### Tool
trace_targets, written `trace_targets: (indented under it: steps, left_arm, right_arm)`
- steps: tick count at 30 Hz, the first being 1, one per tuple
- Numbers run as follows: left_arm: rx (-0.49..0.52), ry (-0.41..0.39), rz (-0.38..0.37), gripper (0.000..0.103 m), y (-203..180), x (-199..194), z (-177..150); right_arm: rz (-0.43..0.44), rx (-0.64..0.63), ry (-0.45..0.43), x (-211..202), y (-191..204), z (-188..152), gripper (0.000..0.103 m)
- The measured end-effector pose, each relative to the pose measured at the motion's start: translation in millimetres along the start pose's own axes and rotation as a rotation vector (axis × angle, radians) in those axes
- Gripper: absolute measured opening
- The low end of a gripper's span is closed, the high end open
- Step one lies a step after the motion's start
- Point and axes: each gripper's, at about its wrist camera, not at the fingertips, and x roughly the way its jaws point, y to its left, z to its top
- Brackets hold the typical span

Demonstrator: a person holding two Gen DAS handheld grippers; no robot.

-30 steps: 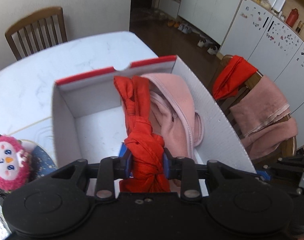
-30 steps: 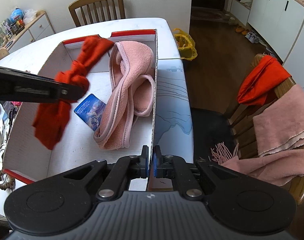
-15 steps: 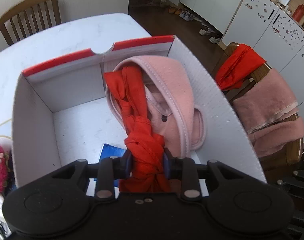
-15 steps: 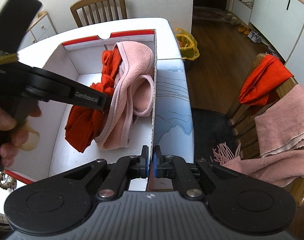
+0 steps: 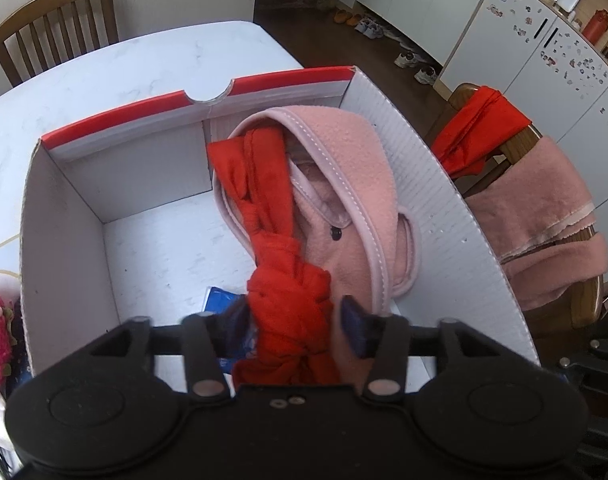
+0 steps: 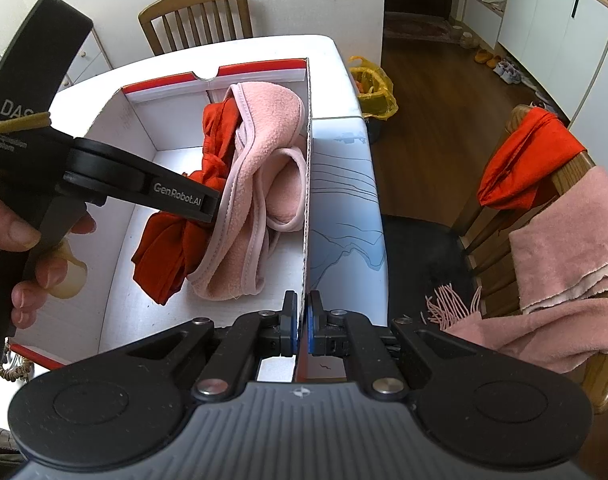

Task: Organize objects
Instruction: 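Carry the red cloth into the shoebox and open the left gripper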

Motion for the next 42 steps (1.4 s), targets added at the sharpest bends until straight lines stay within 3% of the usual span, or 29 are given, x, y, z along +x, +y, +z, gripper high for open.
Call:
trace_targets:
  steps: [10,21,31,36,42]
  left_arm:
    - [0.02,-0.047,-0.002,0.065,0,-17,-6]
    - [0.029,-0.156,0.017,0.077,3,-60,-14]
    - [0.001,-0.223,0.021,0.083,24,-94,-28]
    - [-0.015,-0.262,0.047,0.094,37,-110,-35]
    - [-0.032,-0.289,0.069,0.098,59,-120,-44]
  right_arm:
    - [-0.005,0.001,0.001,0,2,0,0.004]
    - [-0.016,0.002,0.004,0,4,0,0.004]
    - [-0.034,0.0,0.007,0,8,1,0.004]
    - [-0.047,-0.005,0.007,1,10,1,0.004]
    - [-0.058,-0.004,0.01,2,11,2,0.004]
